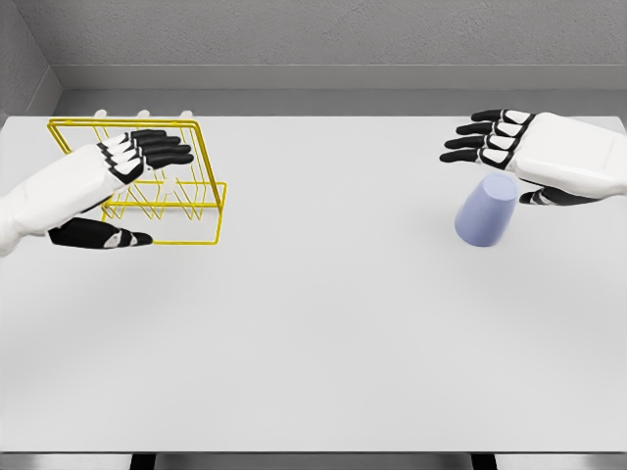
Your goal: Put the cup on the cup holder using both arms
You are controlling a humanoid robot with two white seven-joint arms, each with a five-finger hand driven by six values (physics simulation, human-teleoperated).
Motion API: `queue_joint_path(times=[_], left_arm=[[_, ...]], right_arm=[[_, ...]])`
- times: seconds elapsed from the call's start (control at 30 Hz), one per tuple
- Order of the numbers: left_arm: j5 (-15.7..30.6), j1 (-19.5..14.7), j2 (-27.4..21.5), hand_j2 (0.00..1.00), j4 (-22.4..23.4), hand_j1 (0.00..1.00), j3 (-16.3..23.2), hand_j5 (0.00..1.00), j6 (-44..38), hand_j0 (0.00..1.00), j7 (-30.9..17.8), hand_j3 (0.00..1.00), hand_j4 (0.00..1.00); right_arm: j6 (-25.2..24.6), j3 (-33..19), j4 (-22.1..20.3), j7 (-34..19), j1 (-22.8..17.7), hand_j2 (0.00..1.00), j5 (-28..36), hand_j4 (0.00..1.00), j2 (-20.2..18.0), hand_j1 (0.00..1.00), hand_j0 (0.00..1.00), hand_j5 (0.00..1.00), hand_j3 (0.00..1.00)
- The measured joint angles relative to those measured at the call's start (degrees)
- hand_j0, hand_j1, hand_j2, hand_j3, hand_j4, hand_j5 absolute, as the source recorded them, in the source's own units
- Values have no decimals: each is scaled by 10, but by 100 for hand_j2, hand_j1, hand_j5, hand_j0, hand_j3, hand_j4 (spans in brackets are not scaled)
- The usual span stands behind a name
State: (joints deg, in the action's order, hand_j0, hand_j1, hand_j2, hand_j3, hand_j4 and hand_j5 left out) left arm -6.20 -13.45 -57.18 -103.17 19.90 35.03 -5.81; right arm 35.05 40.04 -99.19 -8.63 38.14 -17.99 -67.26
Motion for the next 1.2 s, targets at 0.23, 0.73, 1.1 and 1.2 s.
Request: queue_joint_path(times=[0.23, 0.73, 1.1, 1.2], left_arm=[[2, -2, 14, 100, 0, 100, -11, 100, 0, 100, 1, 100, 100], [113, 25, 73, 100, 0, 100, 47, 100, 0, 100, 3, 100, 100], [141, 22, 90, 100, 0, 100, 164, 100, 0, 100, -1, 100, 100], [149, 22, 98, 100, 0, 100, 180, 100, 0, 100, -2, 100, 100]], right_arm=[[0, -4, 5, -6, 8, 100, -2, 100, 1, 100, 100, 100, 100], [2, -35, 131, -248, 101, 100, -88, 100, 116, 100, 100, 100, 100], [1, 34, 246, -263, 126, 100, -141, 100, 167, 100, 100, 100, 100], [1, 41, 249, -264, 125, 100, -146, 100, 177, 100, 100, 100, 100]])
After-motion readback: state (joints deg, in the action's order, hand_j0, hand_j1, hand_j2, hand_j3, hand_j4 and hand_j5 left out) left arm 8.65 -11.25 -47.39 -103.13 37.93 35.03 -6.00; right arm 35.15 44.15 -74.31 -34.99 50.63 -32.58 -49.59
